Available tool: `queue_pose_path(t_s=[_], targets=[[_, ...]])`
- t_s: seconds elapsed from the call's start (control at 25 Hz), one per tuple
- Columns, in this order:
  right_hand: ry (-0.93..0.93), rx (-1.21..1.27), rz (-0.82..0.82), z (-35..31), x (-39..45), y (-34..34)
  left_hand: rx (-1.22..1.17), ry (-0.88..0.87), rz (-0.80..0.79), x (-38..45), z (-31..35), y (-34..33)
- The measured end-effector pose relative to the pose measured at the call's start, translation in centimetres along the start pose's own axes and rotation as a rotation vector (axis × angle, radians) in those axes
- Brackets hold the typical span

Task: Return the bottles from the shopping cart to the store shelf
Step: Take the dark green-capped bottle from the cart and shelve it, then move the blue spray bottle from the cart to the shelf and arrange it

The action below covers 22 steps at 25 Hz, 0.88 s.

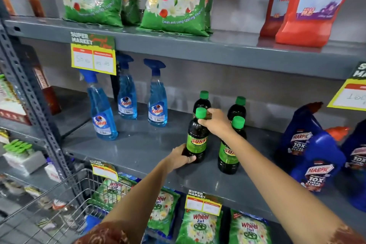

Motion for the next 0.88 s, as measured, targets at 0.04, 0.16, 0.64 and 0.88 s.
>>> queue_pose_path(t_s=[0.04,0.16,0.64,0.88], targets=[[0.007,-0.003,0.012,0.1,0.1,0.0,0.022,0.012,0.001,0.9,-0.8,0.0],[0.016,0.024,0.059,0.5,0.1,0.1,0.052,0.015,0.012,1.5,-1.2,0.0],[0.051,0.045,0.265,0.3,-6.4,0.4,0.085,0.017,0.376,-8.8,-1.1,3.5],[0.140,0.078,0.090,-1.1,-11.9,-5.1,0.181,0.141,0.579,-20.4,-5.1,7.4]])
Point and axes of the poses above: each hand's wrist, its own x-axis towards the middle knuckle, its own y-axis out of the back of the hand, z = x × y, the point moved 9 cm from there along x, towards the middle knuckle, and after that the axes turned 8 degrees about -y, right-handed, at the moved point
